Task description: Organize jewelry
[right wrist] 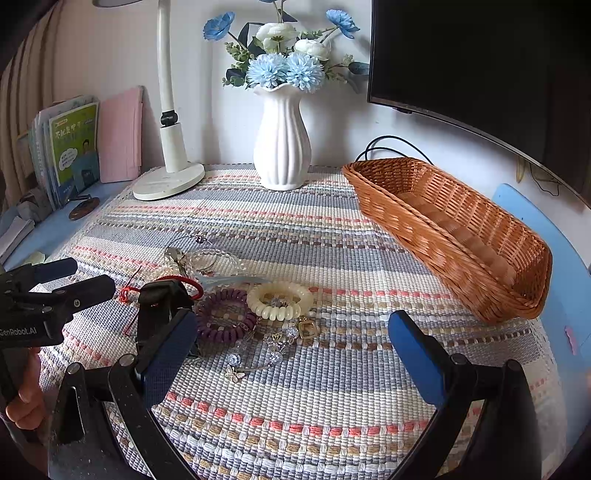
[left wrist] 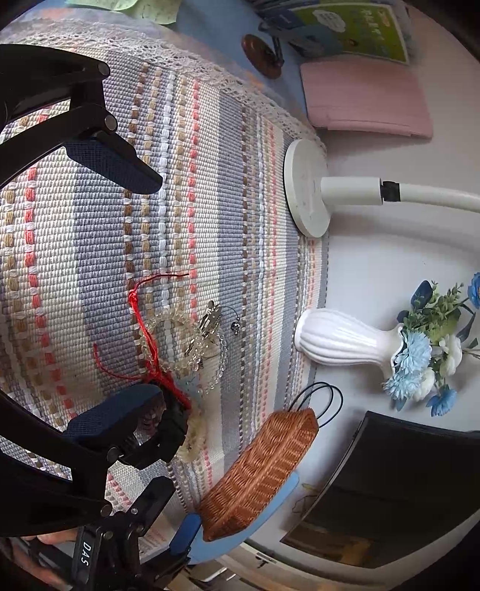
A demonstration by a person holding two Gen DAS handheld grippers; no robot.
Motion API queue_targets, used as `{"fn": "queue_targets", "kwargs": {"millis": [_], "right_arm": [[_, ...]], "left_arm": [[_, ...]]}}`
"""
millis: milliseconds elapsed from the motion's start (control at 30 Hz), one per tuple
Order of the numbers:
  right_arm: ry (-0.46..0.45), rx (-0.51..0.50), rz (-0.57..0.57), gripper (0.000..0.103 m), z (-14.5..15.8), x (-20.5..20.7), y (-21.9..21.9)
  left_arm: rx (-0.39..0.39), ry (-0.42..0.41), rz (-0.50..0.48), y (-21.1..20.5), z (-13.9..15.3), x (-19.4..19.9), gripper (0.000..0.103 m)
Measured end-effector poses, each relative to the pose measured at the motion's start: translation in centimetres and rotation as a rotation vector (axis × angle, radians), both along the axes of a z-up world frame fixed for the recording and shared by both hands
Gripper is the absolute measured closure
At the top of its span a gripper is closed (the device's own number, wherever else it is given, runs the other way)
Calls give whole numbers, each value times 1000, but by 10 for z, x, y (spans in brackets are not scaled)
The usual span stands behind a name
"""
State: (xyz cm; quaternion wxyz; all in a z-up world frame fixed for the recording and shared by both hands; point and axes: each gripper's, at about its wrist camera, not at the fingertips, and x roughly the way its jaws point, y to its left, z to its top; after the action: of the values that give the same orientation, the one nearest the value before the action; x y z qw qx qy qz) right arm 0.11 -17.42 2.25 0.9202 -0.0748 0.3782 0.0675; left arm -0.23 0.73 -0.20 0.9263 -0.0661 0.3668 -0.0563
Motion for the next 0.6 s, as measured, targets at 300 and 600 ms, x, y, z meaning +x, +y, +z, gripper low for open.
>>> {"fn": "queue_targets", "kwargs": {"millis": [300,600], "right_arm": [[-3,-1,-3,0,0,-1,-1],[-5,-4,-4,0,1,0,0]], "left_arm": [[-1,-5,-2,2,0,-1,1],[-2,-8,-4,4,0,-1,1]]}}
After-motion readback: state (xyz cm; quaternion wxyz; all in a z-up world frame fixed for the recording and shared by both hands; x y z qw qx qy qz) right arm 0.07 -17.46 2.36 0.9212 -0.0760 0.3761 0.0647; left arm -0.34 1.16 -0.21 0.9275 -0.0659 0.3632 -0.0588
